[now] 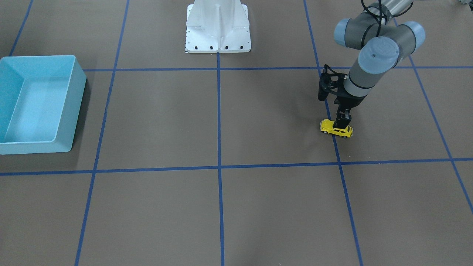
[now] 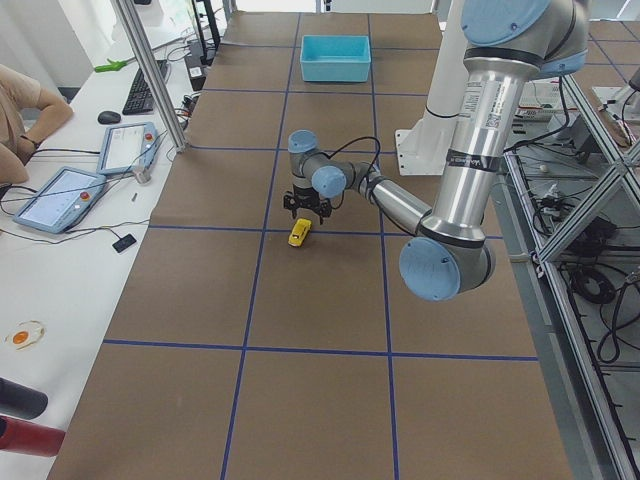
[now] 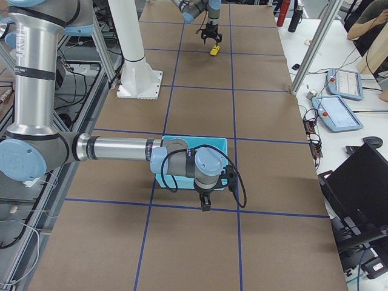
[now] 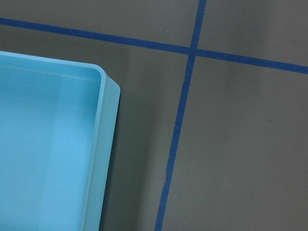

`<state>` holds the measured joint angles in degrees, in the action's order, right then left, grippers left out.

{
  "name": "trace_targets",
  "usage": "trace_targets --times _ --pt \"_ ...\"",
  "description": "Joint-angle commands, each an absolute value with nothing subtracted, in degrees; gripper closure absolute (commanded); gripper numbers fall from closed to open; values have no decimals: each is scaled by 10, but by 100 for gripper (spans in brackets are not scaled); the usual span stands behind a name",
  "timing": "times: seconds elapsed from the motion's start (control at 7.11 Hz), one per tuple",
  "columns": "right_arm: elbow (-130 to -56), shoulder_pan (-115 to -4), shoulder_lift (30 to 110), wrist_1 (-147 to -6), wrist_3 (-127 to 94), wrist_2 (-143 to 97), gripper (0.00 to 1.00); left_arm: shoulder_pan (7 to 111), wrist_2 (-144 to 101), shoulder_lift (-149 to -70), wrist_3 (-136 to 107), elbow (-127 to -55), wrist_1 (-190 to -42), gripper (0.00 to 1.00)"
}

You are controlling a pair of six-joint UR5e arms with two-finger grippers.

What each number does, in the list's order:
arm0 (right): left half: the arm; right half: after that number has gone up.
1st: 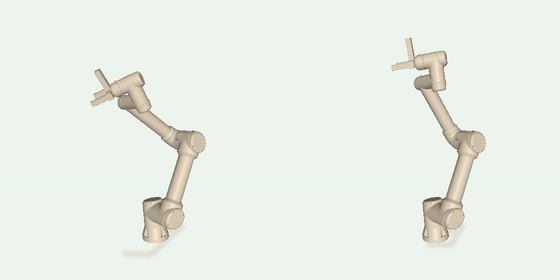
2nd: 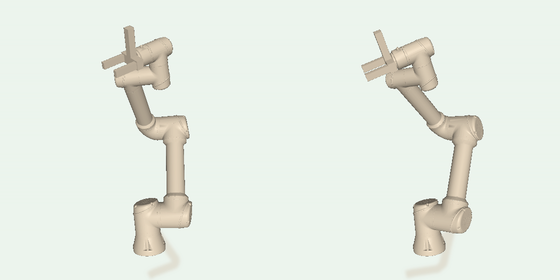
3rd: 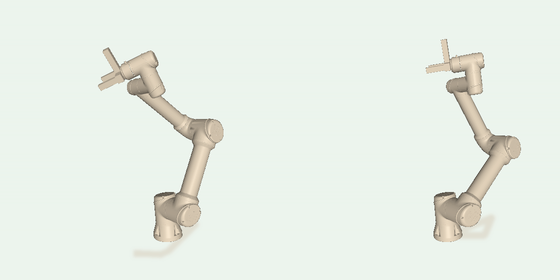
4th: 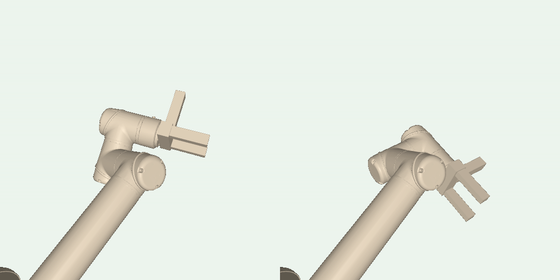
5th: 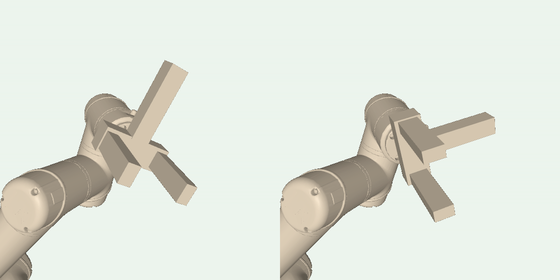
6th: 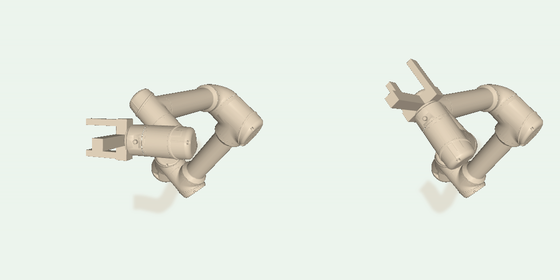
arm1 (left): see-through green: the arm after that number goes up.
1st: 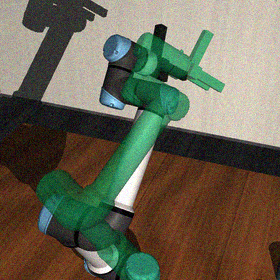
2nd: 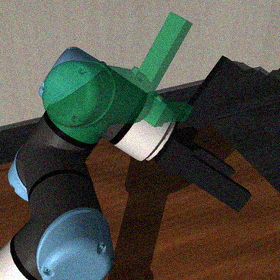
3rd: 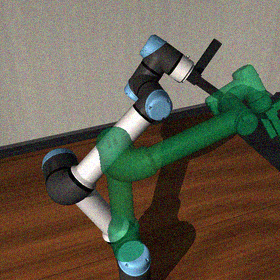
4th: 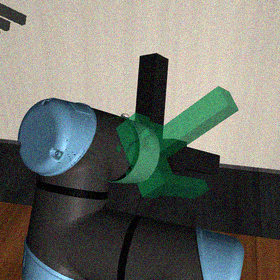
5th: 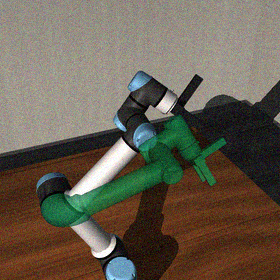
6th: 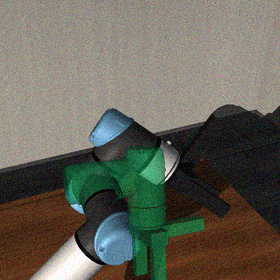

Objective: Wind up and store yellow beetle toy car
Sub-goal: 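Press the car onto the table with the left gripper and drag it back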

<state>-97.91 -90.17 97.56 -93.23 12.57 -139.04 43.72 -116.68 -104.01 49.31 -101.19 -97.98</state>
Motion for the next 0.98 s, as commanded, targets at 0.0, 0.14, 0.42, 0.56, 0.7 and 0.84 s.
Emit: trace_targets --times 0.0,0.14,0.42,0.56,0.7,0.84 --pt "-979 -902 975 -933 126 -1390 0 448 -1158 -1075 491 -973 -985 0" --pt "-979 -902 975 -933 126 -1390 0 450 -1159 -1083 489 -965 -986 0" --pt "-978 -902 975 -933 126 -1390 0 448 -1162 -1086 489 -963 -987 0" --pt "-976 -902 975 -933 126 -1390 0 447 -1162 -1086 489 -961 -985 0" --pt "-976 -902 974 -932 126 -1390 0 442 -1158 -1094 489 -951 -983 0" --pt "-976 -902 973 -933 126 -1390 0 439 -1157 -1097 489 -947 -983 0"
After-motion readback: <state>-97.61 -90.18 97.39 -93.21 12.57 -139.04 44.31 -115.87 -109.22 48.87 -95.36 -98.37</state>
